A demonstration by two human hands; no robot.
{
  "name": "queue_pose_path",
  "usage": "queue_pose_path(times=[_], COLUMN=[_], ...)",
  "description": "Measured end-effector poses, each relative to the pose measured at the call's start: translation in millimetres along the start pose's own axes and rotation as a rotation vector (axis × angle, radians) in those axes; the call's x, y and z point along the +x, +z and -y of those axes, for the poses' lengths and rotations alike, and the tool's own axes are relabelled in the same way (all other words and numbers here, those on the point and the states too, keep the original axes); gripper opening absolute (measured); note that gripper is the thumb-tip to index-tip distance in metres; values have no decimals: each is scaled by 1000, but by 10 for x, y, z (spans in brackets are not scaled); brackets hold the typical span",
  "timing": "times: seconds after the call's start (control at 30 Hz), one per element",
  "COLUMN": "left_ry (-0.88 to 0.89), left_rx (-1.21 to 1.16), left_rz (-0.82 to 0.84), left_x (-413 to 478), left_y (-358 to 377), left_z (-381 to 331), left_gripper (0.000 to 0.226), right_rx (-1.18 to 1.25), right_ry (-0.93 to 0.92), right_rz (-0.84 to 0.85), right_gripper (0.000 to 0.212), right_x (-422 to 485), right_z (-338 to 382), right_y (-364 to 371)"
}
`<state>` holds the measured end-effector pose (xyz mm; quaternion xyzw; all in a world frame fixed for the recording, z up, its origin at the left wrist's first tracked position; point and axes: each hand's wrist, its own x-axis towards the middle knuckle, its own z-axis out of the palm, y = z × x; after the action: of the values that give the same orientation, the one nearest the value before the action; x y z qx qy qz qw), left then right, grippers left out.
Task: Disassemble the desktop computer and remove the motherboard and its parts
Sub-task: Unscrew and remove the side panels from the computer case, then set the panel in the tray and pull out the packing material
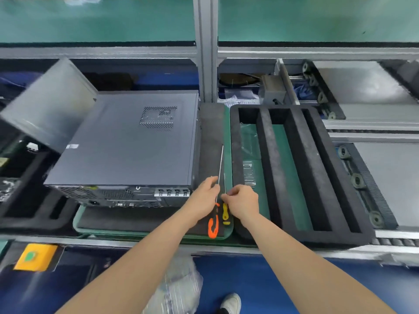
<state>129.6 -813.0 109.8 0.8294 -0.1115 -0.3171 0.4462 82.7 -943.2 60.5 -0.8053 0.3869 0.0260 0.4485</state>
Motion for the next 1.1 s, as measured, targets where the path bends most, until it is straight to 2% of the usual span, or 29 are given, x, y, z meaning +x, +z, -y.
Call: queue_pose_path(times=[0.13, 0.47, 0.63, 0.73, 0.83, 1.0, 1.1], left_ry=[26, 54, 98, 156, 340, 526, 579], left_rx=[37, 79, 257, 379, 424, 362, 431], left_rz=[64, 143, 180, 206, 144, -72, -179], left_x=[-102, -294, -425, -537, -673, -788, -728], left_y=[-29, -165, -299, -383, -563, -1257, -1786], left_z=[39, 79, -37, -159, -348, -434, -257], left_gripper=[53, 58, 57, 53, 40, 29, 26], right_rx=[-73, -70, -91, -34, 54, 230, 385], right_ry=[-89, -99, -142, -191, -191, -178, -94], right_rz=[-64, -94, -172, -221, -249, -243, -198], right_gripper=[19, 23, 25, 17, 4, 27, 29], right_x=[-66, -133, -214, -347, -532, -961, -1223], right_z=[-62, -102, -39, 98, 290, 675, 896], right_y=[63, 107, 84, 105, 178, 461, 749])
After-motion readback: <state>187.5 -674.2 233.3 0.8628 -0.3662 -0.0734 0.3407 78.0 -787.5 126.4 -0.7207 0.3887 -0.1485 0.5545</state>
